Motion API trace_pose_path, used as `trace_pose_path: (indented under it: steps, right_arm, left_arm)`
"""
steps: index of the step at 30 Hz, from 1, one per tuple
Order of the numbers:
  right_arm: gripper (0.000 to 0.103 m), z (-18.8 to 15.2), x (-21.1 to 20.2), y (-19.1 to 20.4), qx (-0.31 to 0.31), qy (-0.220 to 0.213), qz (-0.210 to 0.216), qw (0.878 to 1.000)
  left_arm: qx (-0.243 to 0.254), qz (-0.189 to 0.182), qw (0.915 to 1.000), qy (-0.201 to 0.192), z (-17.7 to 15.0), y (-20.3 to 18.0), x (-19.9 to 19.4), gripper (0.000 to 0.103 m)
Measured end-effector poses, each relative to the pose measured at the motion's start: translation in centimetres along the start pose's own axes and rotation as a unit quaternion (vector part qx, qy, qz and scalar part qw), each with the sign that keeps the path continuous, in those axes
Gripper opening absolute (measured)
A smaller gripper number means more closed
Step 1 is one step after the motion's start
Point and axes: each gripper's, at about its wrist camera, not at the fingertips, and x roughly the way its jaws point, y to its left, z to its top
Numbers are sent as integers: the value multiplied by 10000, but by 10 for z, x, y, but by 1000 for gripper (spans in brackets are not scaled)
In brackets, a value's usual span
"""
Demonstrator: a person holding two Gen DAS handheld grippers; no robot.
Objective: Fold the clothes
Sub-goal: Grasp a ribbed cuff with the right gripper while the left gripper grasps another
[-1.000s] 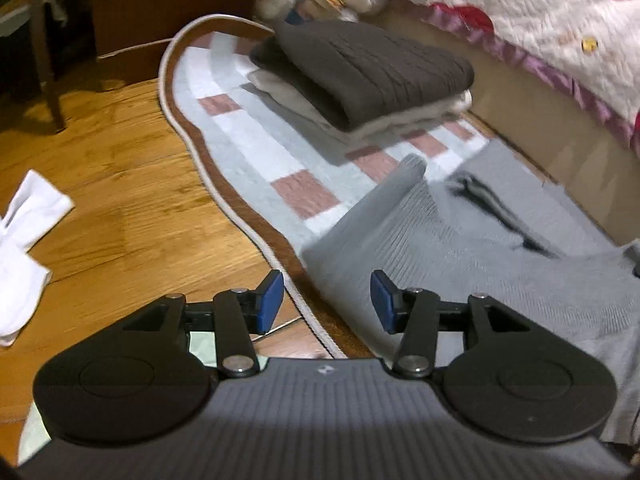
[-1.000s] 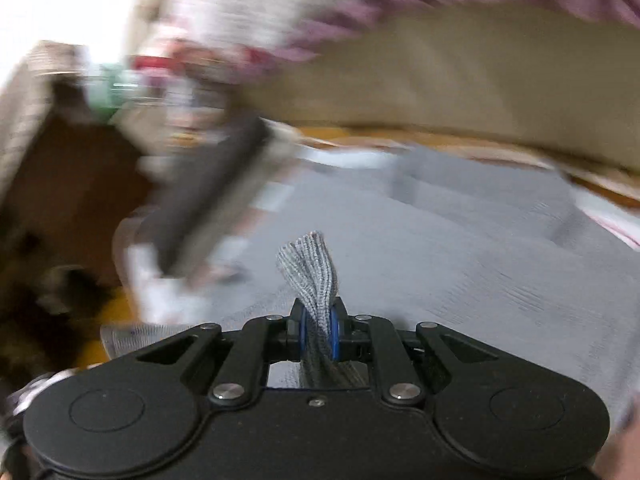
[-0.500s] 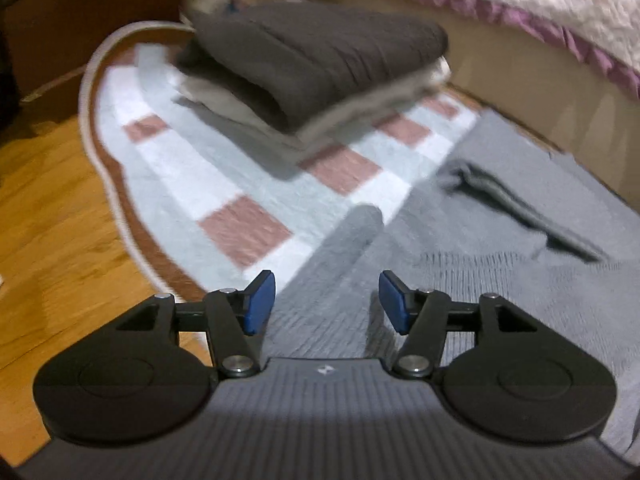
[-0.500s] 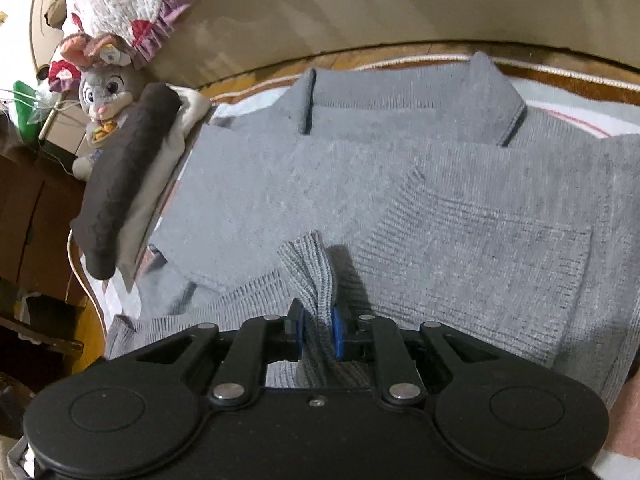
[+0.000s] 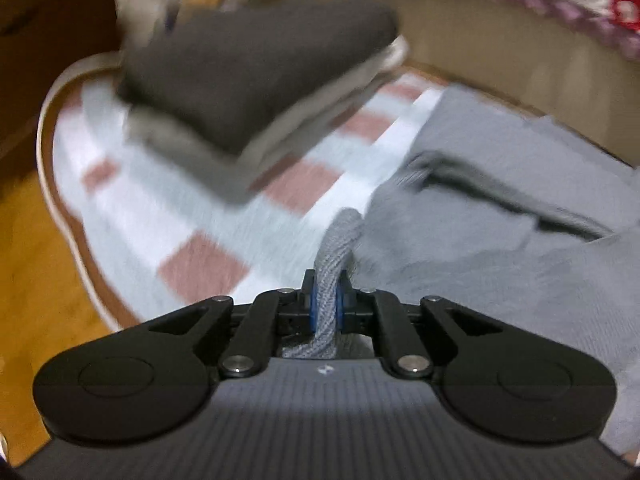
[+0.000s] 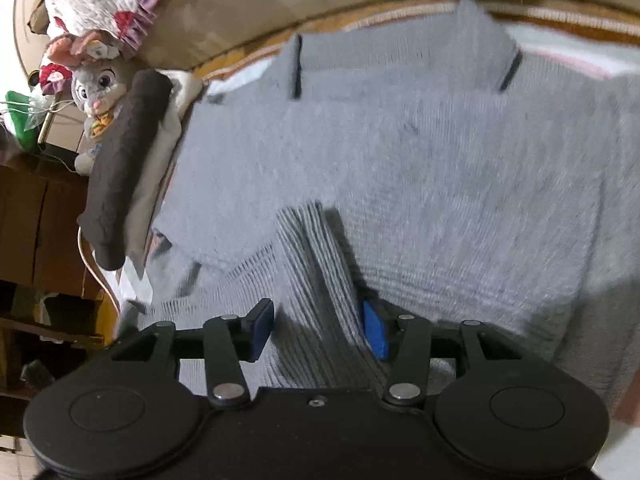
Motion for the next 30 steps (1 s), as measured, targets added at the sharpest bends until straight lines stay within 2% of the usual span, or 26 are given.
trace_pose_path:
  steps: [2,3,4,5,7,10,12,13,15,18,20,22,26,30]
  right_arm:
    - [56,0,6,6,-202,-44,54,9998]
    - [51,1,9,9,-303,-66,81,9995]
    - [24,1,11,12,-405,-94,114,9991]
    - [15,-2,7,18,-531,-210,242,9981]
    - [15,-7,-3,30,-779,-445,501,9947]
    - [14,-21,-42,47,-1053,-924,1037,9847]
    - [14,-31,-68,53,-995,-1156,1396,9784]
    - [14,-36,-81,55,-758,-1226,1586,9768]
    - [13,-47,-108,60,-379,-1323,2127,9674]
    - [13,-76,-156,84,-277,-1277,2853,9495]
    - [13,-105,-185,103,-474,-1155,3078,9432]
    - [13,-136,-202,112,-477,-812,3167,9438]
    - [13,-192,-202,105,-407,-452,2571,9645]
    - [12,-226,-181,92,-169,-1,2397,9707]
  left_arm:
    - [21,80,9995,-290,5,-7,-13,8]
    - [-13,128,9990,-422,8,-9,-19,8]
    - [-63,169,9984,-542,11,-9,-26,7]
    - [-141,202,9975,-666,15,-9,-33,7]
    - [-276,233,9952,-907,23,-8,-47,7]
    - [-329,176,9909,-1295,38,-6,-70,7]
    - [-175,182,9862,-1634,48,-9,-87,7]
    - [-204,168,9838,-1775,53,-9,-95,7]
    - [-506,20,9776,-2043,61,-2,-115,7]
    - [-939,-84,9680,-2324,61,14,-142,7]
    - [-1154,-128,9638,-2401,48,30,-153,7]
    - [-1378,-209,9593,-2456,33,44,-161,7]
    - [-1895,-430,9505,-2425,-5,66,-167,7]
    - [-1942,-435,9518,-2334,-26,74,-169,6]
